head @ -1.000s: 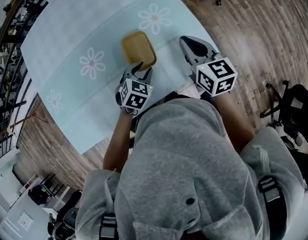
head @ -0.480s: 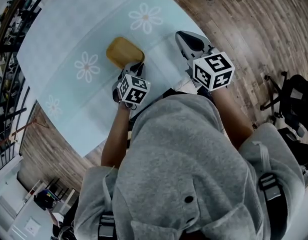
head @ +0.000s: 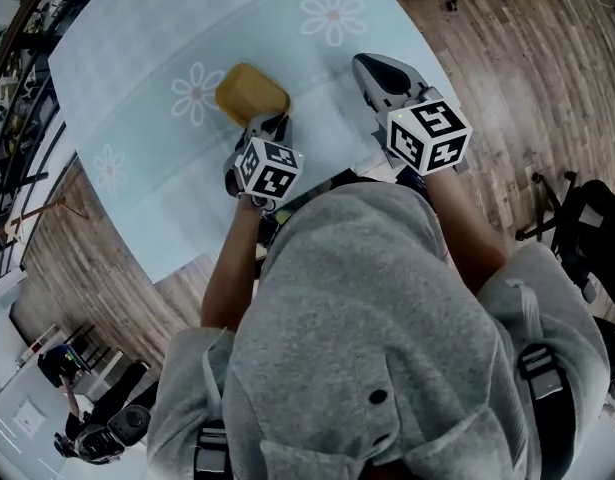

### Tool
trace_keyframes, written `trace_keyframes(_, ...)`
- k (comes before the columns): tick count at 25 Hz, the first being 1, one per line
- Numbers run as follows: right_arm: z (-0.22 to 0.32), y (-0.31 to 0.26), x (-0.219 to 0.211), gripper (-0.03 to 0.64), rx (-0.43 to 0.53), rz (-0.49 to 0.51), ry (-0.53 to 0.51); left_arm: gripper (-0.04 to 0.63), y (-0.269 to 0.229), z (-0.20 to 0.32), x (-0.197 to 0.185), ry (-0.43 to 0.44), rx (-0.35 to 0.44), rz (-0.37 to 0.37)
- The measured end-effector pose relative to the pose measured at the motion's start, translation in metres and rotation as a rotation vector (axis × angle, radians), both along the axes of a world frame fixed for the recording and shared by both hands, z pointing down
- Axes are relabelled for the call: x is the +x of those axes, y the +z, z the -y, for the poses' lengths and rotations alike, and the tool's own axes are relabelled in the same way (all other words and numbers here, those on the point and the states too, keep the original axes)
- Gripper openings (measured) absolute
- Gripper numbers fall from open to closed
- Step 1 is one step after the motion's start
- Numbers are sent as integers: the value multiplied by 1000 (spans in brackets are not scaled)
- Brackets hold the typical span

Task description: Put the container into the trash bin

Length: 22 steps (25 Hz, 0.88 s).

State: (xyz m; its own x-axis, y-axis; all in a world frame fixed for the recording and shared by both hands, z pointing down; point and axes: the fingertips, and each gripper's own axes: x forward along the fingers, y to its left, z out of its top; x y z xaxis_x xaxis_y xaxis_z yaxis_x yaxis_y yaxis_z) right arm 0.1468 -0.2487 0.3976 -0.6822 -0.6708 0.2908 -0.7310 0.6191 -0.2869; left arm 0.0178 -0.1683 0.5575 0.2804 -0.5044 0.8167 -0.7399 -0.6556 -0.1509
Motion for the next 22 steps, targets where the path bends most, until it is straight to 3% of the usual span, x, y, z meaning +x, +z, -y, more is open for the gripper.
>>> trace_keyframes(6, -21, 4, -53, 31, 10, -5, -128, 32, 6, -39, -53, -136, 0, 26)
trace_keyframes(14, -85, -8, -173, 31, 6, -33, -359, 32, -9, -125, -166, -394, 4, 27)
trace_keyframes(22, -144, -13, -255, 31, 16, -43, -544, 32, -8, -204, -232, -593, 5, 23)
